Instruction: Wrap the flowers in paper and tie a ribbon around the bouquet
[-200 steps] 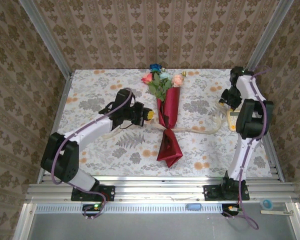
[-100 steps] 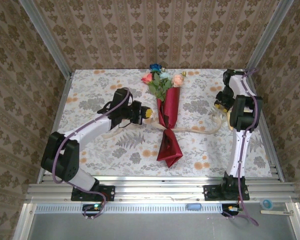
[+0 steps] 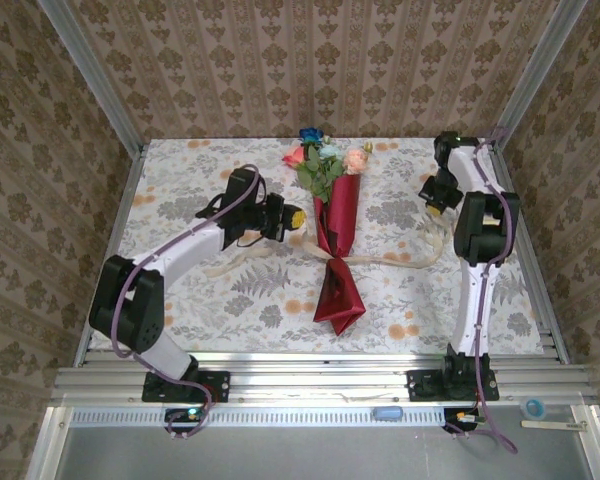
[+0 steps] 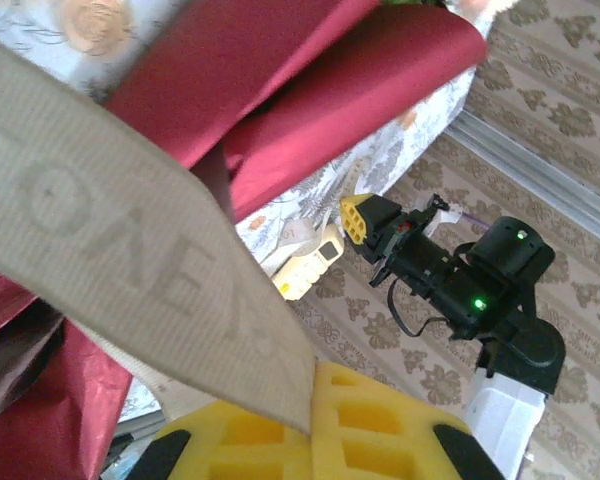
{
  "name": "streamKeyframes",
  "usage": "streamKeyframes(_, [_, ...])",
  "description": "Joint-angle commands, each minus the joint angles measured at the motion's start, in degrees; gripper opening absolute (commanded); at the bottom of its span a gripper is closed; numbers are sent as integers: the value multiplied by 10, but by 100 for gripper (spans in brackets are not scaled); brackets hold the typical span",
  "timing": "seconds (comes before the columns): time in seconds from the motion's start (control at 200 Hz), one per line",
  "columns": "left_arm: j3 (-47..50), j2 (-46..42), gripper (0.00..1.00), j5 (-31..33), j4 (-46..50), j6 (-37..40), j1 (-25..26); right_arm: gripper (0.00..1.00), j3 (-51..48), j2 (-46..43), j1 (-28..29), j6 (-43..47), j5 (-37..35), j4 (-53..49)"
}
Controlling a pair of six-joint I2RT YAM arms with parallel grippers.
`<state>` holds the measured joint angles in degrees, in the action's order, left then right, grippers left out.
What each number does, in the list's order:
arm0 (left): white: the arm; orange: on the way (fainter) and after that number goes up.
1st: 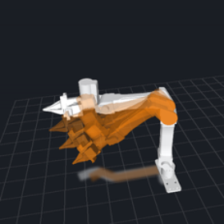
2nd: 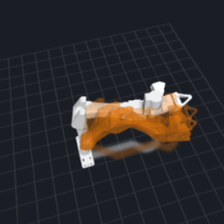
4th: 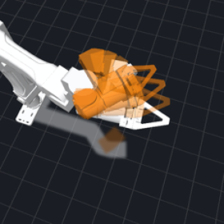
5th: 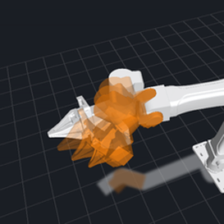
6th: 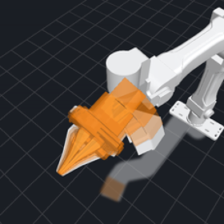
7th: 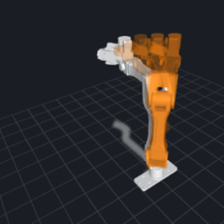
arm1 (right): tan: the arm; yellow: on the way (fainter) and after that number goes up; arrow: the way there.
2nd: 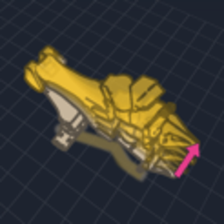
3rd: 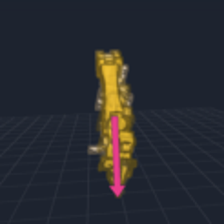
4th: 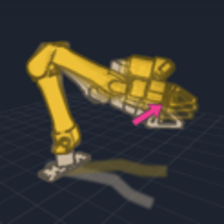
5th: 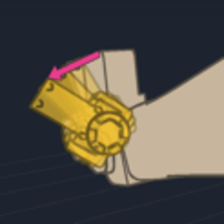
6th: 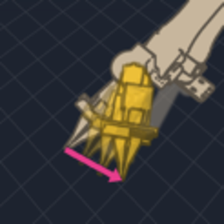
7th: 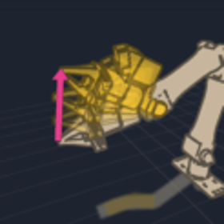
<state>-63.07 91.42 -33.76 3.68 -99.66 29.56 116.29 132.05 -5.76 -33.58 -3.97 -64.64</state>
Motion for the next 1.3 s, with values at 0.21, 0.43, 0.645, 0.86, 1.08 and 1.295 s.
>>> streamKeyframes(0.21, [-44, 47, 0, -20, -39, 129, 40, 0, -98, -251, 89, -57, 39, 51])
streamKeyframes(0.43, [-22, 46, 0, 6, -89, 188, 83, 0, -114, -373, 195, -121, 78, 85])
streamKeyframes(0.645, [-22, 37, 0, 81, -33, 361, 153, 0, -19, -357, 286, -154, 111, 98])
streamKeyframes(0.86, [19, 28, 0, 270, -33, 500, 240, 0, 107, -281, 341, -152, 101, 93])
streamKeyframes(1.08, [3, 63, 0, 365, 4, 571, 280, 0, 262, -178, 358, -117, 138, 61])
streamKeyframes(1.295, [-34, 90, 0, 379, 63, 611, 283, 0, 295, -145, 423, -62, 202, 62])
